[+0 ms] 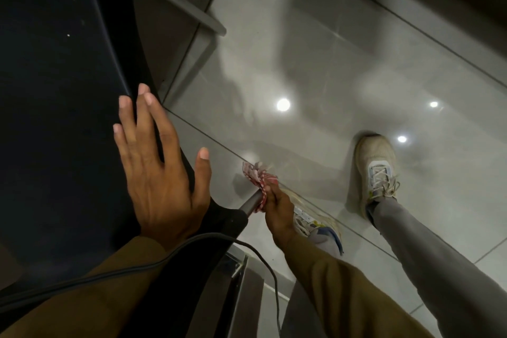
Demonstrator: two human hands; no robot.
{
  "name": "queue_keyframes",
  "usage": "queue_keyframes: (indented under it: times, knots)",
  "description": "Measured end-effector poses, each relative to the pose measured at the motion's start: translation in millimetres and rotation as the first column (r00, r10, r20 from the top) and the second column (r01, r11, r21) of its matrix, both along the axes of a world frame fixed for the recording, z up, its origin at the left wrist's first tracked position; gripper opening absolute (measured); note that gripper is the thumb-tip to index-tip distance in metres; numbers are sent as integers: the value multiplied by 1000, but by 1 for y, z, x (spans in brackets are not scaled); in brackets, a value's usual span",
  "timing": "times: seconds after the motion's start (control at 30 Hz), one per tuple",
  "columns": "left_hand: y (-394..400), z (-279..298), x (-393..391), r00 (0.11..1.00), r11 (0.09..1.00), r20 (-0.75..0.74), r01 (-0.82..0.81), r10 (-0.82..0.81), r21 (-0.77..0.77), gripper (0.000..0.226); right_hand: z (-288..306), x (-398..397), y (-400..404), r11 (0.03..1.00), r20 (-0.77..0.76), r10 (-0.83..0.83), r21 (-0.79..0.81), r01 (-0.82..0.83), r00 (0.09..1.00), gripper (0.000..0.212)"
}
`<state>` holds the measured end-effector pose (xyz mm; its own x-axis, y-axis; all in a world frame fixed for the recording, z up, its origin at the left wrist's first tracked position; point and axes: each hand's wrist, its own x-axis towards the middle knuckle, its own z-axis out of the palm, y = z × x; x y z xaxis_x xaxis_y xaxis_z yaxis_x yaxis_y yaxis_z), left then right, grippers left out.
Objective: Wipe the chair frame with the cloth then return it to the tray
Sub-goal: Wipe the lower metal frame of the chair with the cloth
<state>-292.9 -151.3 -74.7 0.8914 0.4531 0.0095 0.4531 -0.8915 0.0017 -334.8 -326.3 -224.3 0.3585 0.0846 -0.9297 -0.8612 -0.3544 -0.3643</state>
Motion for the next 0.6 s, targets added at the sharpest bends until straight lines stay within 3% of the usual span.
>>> queue_keyframes:
  times: [0.23,0.33,0.47,0.6]
  knots:
    - [0,1,1,1000,1000,-17,-9,10,10,81,108,-22,-9,966,182,-50,259,1,982,41]
    - [-1,1,2,1000,1000,-5,-13,13,5,81,92,-24,-7,970,159,-91,237,51,983,34]
    - [-1,-1,1,1000,1000,2,-9,9,5,82,45,-26,-9,993,218,-1,114,-25,976,38]
    - [0,-1,0,1000,1000,10,7,-7,-8,81,-11,-5,-6,998,50,69,8,-69,996,33]
